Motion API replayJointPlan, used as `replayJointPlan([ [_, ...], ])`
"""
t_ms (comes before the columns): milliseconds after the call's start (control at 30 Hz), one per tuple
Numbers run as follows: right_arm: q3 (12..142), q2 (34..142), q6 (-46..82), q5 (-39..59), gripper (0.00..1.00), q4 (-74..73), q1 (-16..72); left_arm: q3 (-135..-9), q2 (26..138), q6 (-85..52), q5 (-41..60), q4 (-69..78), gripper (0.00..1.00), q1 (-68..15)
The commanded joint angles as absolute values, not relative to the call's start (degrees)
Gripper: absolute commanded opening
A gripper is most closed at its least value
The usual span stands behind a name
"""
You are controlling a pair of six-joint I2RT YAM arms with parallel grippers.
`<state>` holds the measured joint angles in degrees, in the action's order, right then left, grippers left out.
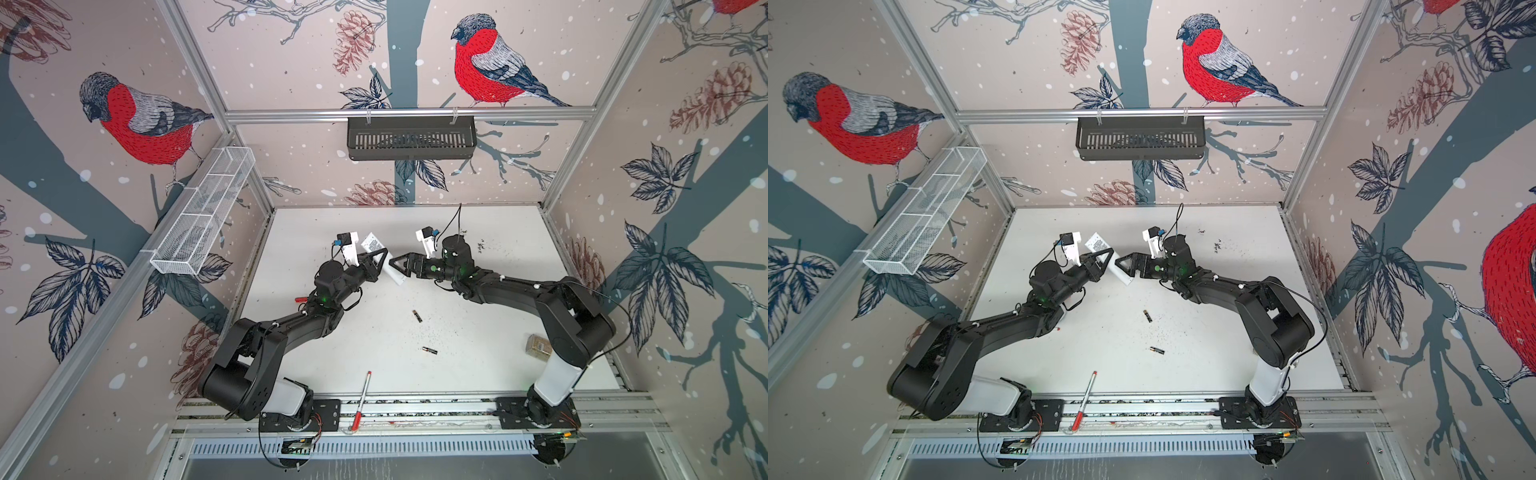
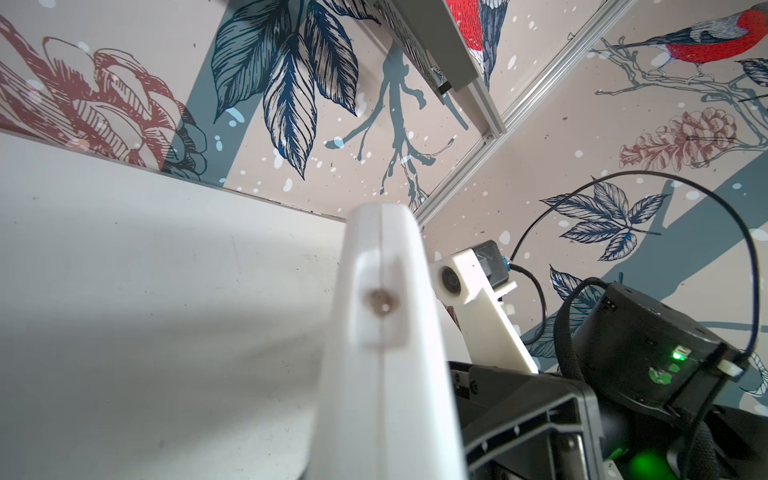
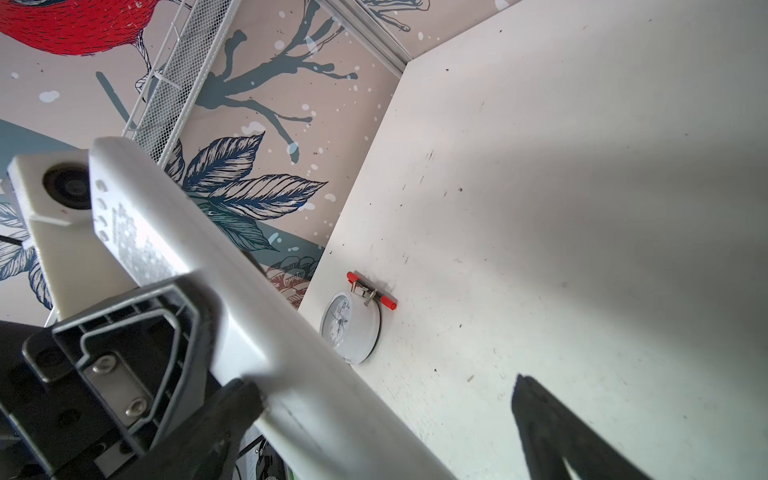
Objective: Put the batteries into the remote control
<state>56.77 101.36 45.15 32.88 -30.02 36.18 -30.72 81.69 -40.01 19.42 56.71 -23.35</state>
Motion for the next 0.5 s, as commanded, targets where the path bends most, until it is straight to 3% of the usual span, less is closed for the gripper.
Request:
replayJointPlan([
  [0,58.1,102.81,46.29,30.53,0.99,-27.46,36.81,-30.27,80.62,-39.78,19.61,63.4,0.0,-24.51],
  [300,63.46,106.84,42.34,20.26,0.99,-12.85,38.26,-25.56,78.71,-34.95,14.12,70.71,0.0,-27.66],
  [467,66.5,109.7,39.91,19.71,0.99,-10.02,39.07,-21.5,82.22,-31.62,11.33,81.61,0.0,-30.22],
])
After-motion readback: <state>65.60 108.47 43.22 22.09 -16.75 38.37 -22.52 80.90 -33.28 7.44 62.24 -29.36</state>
